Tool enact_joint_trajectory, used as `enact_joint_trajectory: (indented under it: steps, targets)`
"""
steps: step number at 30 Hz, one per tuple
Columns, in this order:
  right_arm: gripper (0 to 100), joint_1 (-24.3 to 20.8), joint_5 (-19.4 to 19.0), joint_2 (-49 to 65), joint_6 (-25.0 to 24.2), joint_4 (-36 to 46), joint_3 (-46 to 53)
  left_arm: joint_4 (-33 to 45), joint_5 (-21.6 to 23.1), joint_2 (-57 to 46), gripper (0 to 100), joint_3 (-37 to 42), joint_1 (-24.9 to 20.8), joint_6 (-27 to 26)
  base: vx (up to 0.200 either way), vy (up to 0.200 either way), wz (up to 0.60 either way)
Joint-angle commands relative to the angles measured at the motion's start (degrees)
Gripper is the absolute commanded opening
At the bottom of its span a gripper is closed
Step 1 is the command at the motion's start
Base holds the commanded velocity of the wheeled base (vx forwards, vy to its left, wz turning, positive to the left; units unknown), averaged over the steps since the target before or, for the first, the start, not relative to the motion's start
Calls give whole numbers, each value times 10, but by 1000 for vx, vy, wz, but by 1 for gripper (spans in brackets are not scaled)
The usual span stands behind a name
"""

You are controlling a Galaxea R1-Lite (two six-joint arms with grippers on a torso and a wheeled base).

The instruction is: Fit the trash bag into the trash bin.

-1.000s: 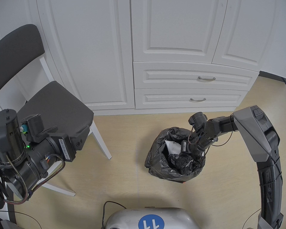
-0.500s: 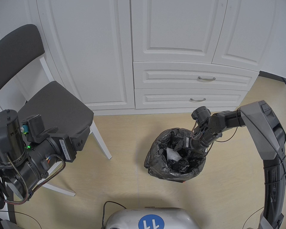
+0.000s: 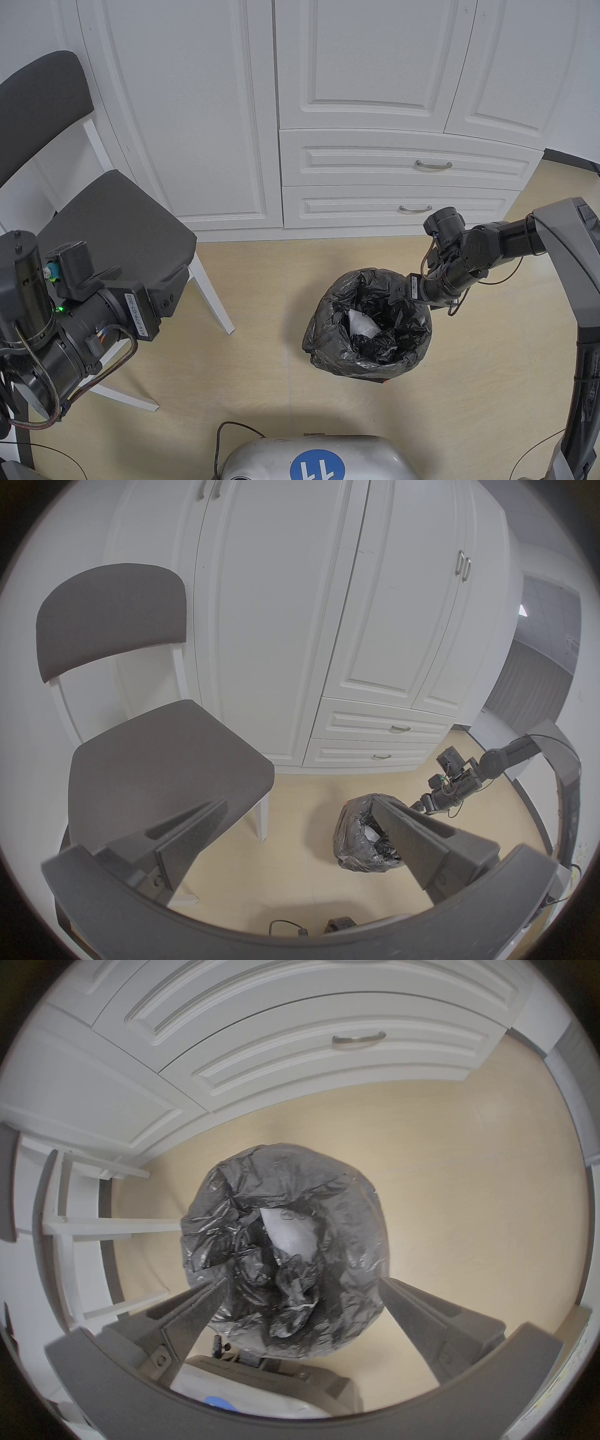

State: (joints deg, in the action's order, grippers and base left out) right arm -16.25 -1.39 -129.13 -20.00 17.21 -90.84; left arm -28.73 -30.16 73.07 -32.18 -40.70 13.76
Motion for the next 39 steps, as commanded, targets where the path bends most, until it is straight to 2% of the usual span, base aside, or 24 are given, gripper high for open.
enact_joint_trajectory:
  steps: [1, 6, 8, 9, 11, 12, 13, 16, 20, 23, 30, 37, 39]
  targets:
    - [100, 19, 20, 53, 62, -77, 97, -1, -1, 1, 100, 1, 0, 0, 0, 0, 0]
    - [100, 37, 21, 127, 134, -216, 222, 0, -1, 0, 100, 4, 0, 0, 0, 0, 0]
    - [100, 37, 21, 127, 134, -216, 222, 0, -1, 0, 100, 4, 0, 0, 0, 0, 0]
    - [100, 41, 15, 192, 157, -327, 314, -8, -3, -4, 100, 13, 0, -2, 0, 0, 0]
    - [100, 40, 13, 238, 169, -380, 371, -25, -3, -9, 100, 22, -1, -19, 0, 0, 0]
    - [100, 40, 13, 238, 169, -380, 371, -25, -3, -9, 100, 22, -1, -19, 0, 0, 0]
    - [100, 39, 10, 290, 187, -431, 433, -57, -5, -13, 100, 41, 1, -45, 0, 0, 0]
    - [100, 41, 10, 366, 196, -502, 516, -119, -12, -22, 100, 70, 12, -85, 0, 0, 0]
    - [100, 64, -22, 429, 197, -577, 581, -181, -10, -43, 100, 80, 73, -130, 0, 0, 0]
    - [100, 97, -33, 483, 204, -585, 592, -190, -8, -68, 100, 67, 102, -164, 0, 0, 0]
    - [100, 154, -31, 594, 206, -589, 590, -180, -8, -159, 100, 36, 112, -241, 0, 0, 0]
    - [100, 208, -29, 712, 196, -581, 599, -179, -6, -231, 100, 31, 150, -284, 0, 0, 0]
    - [100, 237, -32, 789, 193, -560, 611, -176, -7, -274, 100, 30, 157, -298, 0, 0, 0]
